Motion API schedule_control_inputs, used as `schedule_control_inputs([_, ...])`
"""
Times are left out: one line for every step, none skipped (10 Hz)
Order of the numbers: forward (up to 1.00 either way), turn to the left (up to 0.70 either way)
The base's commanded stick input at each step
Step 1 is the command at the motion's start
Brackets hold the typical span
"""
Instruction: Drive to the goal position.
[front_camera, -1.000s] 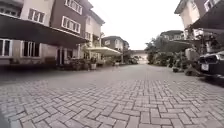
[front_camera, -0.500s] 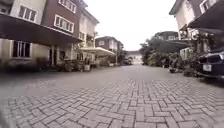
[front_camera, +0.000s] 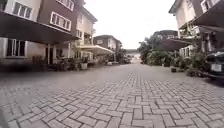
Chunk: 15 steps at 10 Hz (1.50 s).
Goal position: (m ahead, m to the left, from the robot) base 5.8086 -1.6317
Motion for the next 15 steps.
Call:
schedule_control_inputs([0.70,0.00])
schedule_control_inputs([0.70,0.00])
schedule_control_inputs([0.70,0.00])
schedule_control_inputs([0.70,0.00])
schedule_control_inputs([0.70,0.00])
schedule_control_inputs([0.70,0.00])
schedule_control_inputs([0.70,0.00])
schedule_control_inputs([0.70,0.00])
schedule_control_inputs([0.70,0.00])
schedule_control_inputs([0.70,0.00])
schedule_control_inputs([0.70,0.00])
schedule_control_inputs([0.70,0.00])
schedule_control_inputs([0.70,0.00])
schedule_control_inputs([0.70,0.00])
schedule_control_inputs([0.70,0.00])
